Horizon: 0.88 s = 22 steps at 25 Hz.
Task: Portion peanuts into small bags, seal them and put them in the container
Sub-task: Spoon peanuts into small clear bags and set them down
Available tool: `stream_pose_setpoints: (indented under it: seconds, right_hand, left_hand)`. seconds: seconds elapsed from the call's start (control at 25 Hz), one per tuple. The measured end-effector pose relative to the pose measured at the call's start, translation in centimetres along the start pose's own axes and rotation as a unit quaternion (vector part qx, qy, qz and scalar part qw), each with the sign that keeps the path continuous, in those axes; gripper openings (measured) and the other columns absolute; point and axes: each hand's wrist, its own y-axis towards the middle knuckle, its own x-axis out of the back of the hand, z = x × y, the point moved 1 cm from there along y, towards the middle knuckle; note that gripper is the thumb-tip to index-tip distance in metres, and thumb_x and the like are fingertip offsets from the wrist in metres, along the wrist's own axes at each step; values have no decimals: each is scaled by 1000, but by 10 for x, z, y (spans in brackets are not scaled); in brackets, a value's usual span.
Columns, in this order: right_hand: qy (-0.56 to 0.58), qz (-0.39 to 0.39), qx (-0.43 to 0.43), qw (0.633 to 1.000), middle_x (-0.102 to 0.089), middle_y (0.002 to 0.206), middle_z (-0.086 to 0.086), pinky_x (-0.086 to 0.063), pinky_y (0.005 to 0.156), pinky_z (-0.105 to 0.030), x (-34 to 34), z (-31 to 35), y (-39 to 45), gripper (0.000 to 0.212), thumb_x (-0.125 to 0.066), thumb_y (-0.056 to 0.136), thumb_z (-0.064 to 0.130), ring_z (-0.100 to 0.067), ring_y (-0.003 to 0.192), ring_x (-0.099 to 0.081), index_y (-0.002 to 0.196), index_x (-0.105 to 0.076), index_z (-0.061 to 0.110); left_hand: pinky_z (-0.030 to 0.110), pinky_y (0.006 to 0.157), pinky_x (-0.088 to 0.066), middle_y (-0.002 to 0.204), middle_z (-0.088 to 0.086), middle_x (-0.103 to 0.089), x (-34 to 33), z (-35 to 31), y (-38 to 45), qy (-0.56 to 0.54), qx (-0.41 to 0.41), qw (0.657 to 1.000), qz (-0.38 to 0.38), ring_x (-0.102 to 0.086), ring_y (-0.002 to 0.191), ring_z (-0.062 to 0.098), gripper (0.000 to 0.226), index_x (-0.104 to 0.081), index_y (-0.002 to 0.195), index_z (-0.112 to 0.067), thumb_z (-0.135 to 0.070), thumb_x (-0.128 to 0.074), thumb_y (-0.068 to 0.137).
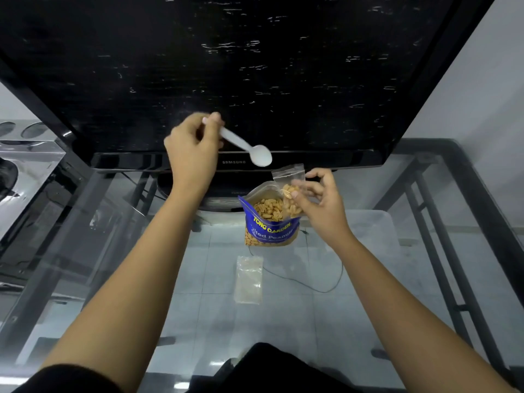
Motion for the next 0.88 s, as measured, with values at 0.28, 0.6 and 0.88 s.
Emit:
stream_pose_setpoints:
  seconds: [0.28,0.6,0.88]
  right_hand:
    - [-33,-9,8,999,-61,108,7,-55,75,-20,11,-5,-23,31,-62,86,10,-7,102,-56,109,-59,30]
    - [-23,16,-94,995,-60,113,0,-56,63,-17,30,-57,-81,35,-61,86,2,-7,91,-63,117,-57,17]
    - [-212,62,-210,952,-59,122,-9,-47,80,-19,46,-135,-112,36,-58,88,5,-22,103,-60,123,-54,12]
  left_hand:
    - [27,64,-44,61,2,-58,-35,75,-55,76,196,972,106,-51,58,11,24,-68,86,-8,-29,-58,89]
    - [16,64,-42,87,7,-62,-25,111,-120,127,143,980,56,-54,74,14,16,-63,98,-6,-19,-56,89]
    - [42,86,-46,115,14,-61,-46,163,-170,396,-7,853,339,-55,103,33,23,-65,107,-8,-17,-60,87]
